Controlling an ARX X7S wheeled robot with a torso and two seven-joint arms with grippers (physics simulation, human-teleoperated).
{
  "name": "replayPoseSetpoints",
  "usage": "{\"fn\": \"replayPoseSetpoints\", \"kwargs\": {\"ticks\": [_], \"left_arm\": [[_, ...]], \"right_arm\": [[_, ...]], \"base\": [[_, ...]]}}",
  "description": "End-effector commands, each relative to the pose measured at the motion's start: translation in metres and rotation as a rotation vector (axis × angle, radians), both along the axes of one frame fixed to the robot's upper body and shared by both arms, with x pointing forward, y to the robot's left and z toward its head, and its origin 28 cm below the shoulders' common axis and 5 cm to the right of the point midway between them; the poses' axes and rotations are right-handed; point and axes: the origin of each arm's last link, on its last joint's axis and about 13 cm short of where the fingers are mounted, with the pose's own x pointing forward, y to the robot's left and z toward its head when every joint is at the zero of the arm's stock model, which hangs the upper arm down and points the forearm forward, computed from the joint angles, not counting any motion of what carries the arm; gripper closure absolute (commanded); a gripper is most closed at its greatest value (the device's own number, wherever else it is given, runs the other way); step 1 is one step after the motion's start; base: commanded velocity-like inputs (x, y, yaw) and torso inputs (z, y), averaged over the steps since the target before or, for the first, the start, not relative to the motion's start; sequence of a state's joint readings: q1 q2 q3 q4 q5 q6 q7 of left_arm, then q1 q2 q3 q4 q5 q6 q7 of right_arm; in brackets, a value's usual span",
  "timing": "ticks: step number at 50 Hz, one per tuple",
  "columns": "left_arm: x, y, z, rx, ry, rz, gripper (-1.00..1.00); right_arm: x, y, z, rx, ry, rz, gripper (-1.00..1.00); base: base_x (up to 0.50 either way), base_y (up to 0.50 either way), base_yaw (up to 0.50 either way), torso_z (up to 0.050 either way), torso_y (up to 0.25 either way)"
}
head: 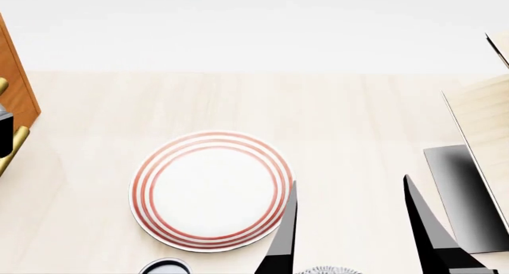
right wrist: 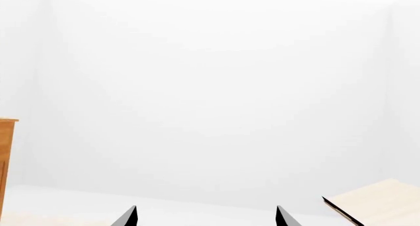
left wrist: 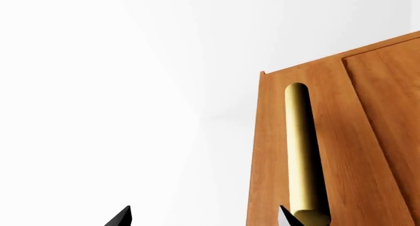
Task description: Close the top drawer of the cabinet.
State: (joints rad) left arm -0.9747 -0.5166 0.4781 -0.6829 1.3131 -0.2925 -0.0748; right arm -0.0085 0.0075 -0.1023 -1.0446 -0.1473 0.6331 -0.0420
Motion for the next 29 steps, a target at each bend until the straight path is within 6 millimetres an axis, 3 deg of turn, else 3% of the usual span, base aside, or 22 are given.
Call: {"fn": "replayPoseSetpoints", "kwargs": {"ticks": [1, 16, 29], "left_arm": [[-0.009, 0.019, -0.041, -0.114, 0.153, 0.074, -1.00], [-0.020, 0.038, -0.058, -0.155, 0.159, 0.135, -1.00], [-0.025, 0.040, -0.061, -0.167, 0.163, 0.147, -1.00]], "right_arm": [[0.000, 0.001, 0.000, 0.000, -0.001, 0.004, -1.00], [-0.001, 0.002, 0.000, -0.001, 0.000, 0.007, -1.00], [-0.001, 0.003, 0.000, -0.002, 0.001, 0.008, -1.00]], "base": [[0.00, 0.00, 0.00, 0.000, 0.000], [0.00, 0.00, 0.00, -0.001, 0.000], [0.00, 0.00, 0.00, -0.001, 0.000]]}}
